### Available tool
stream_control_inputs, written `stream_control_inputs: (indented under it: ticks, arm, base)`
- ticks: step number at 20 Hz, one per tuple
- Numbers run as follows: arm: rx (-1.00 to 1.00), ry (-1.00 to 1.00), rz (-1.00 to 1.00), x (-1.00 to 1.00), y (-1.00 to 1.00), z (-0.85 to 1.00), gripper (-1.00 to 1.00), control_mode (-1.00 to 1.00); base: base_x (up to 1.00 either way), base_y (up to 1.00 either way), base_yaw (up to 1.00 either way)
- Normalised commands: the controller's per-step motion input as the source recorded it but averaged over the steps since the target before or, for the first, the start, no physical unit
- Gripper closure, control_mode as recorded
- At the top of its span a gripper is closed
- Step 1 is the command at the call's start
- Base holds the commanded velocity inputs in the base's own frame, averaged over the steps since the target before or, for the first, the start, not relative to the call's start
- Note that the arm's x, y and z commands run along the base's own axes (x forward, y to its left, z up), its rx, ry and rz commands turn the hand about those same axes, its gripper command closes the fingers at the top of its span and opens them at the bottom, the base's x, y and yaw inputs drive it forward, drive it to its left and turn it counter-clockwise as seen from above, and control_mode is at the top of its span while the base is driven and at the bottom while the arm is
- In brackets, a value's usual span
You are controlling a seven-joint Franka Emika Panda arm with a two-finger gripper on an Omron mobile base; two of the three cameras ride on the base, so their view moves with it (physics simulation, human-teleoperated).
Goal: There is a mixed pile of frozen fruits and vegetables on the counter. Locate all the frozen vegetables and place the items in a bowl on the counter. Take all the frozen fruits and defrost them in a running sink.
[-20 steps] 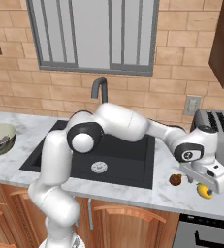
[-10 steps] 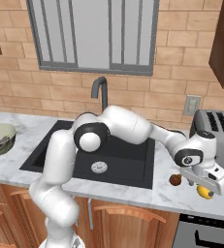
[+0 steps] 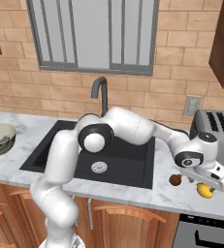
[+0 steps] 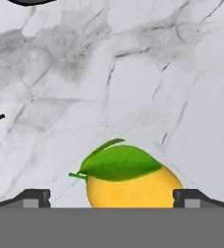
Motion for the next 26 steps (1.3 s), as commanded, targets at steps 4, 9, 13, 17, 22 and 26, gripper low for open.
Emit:
stream_control_inputs:
  ticks: [4,9,13,17,22,26]
  arm:
    - [0.0,-0.09,0.13,0.01,-0.07,-0.1,-1.0,-1.0]
    - [0.0,-0.01,0.12,-0.01,-0.08,-0.18,-1.0,-1.0]
    - [0.0,0.03,0.11,0.0,0.0,-0.25,-1.0,-1.0]
    - [0.0,0.1,0.09,0.0,0.05,-0.23,1.0,-1.0]
    - [0.0,0.15,0.05,0.0,0.16,-0.18,1.0,-1.0]
    - [0.0,0.14,0.0,0.0,0.13,-0.04,1.0,-1.0]
  base:
    - [0.0,0.0,0.0]
    - [0.0,0.0,0.0]
    - [0.0,0.0,0.0]
    - [0.0,0.0,0.0]
    - [0.0,0.0,0.0]
    - [0.0,0.0,0.0]
